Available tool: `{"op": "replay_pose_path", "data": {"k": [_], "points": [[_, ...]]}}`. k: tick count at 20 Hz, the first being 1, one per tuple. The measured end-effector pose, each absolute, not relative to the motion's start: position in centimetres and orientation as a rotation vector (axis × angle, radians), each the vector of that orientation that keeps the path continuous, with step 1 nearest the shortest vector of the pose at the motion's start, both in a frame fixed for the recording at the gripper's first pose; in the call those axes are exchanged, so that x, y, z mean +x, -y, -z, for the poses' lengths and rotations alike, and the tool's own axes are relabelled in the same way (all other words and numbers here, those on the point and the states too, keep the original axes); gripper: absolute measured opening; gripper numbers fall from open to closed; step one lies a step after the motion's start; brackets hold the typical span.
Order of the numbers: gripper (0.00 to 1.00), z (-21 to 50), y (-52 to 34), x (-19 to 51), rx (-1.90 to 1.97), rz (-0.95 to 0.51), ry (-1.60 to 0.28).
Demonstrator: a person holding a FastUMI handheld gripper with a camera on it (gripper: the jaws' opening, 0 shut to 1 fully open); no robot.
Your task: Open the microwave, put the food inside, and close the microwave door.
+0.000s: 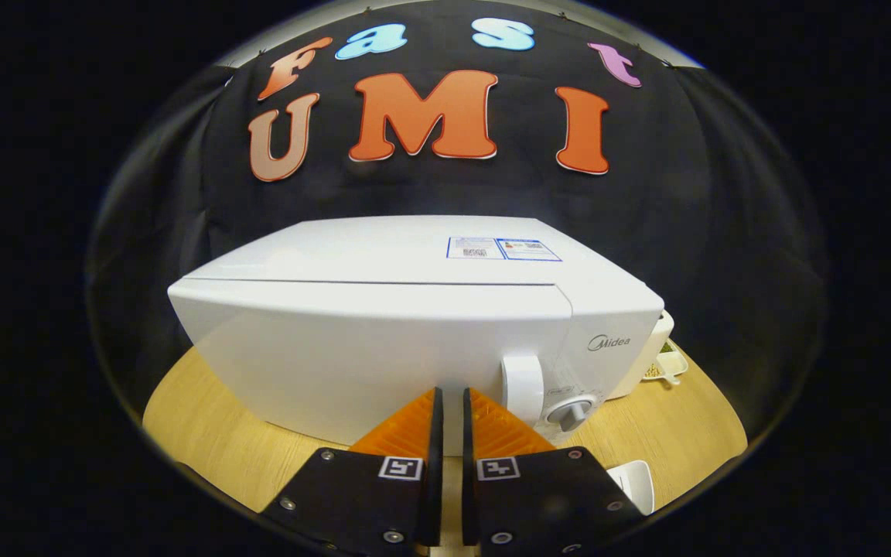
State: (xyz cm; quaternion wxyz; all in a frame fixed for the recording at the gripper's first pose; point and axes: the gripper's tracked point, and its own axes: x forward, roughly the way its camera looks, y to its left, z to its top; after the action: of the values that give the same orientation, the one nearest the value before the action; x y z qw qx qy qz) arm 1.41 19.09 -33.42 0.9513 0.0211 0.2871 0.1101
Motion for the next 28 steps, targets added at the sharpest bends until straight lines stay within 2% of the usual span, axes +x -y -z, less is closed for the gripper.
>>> {"op": "replay_pose_path", "data": {"k": [5,7,8,9,11,12,14,18,24,28], "points": [[0.14,28.0,-17.6,-0.5,0.064,-0.293,-0.516],[0.2,24.3,-16.2,-0.4,0.063,-0.298,-0.454],[0.27,22.2,-15.5,-0.3,0.063,-0.3,-0.42],[0.28,20.2,-14.6,-0.1,0.065,-0.294,-0.385],[0.37,16.3,-12.1,0.5,0.063,-0.264,-0.318],[0.51,14.3,-11.0,0.6,0.071,-0.257,-0.282],[0.68,10.8,-8.9,0.9,0.081,-0.239,-0.226],[0.84,4.5,-4.2,1.5,0.047,-0.192,-0.135],[0.95,-1.9,0.2,1.2,0.036,-0.16,-0.053],[0.97,-5.6,2.2,0.5,-0.022,-0.138,0.025]]}}
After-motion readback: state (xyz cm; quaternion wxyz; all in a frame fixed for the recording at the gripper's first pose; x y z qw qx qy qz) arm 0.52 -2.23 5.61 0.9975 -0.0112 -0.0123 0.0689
